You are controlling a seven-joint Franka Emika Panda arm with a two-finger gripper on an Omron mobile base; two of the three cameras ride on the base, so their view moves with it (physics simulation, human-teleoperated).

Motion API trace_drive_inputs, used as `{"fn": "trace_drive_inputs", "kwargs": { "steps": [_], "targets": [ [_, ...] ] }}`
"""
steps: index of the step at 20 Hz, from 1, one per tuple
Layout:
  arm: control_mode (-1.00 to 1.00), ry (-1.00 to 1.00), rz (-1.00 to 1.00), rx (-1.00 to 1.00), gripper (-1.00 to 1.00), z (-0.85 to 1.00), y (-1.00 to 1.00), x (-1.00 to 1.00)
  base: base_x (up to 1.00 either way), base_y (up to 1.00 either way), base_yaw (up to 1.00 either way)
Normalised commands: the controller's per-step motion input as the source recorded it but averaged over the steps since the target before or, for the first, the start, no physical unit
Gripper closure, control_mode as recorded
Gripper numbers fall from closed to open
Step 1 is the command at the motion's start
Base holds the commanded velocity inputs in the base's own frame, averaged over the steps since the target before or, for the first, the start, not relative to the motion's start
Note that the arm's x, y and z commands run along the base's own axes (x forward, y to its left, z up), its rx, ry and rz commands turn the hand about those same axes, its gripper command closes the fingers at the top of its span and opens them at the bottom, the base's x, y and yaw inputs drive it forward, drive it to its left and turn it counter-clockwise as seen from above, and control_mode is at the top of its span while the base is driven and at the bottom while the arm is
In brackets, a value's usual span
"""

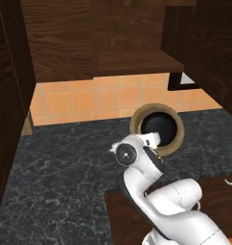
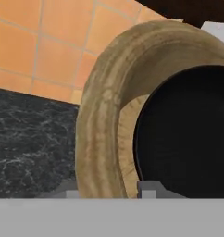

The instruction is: Pick up the bowls on the counter and stack them on top of one another in the open cabinet. Place the smaller bowl on top of the larger bowl.

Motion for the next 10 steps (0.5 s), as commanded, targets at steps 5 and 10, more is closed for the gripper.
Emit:
{"fn": "trace_drive_inputs", "kwargs": {
  "steps": [5,10],
  "targets": [
    [-1.0,-0.28,0.06,-0.01,1.0,1.0,0.0,-0.43,0.0,0.0,0.0],
    [-1.0,-0.1,0.03,0.0,1.0,1.0,0.0,-0.4,0.0,0.0,0.0]
  ]
}}
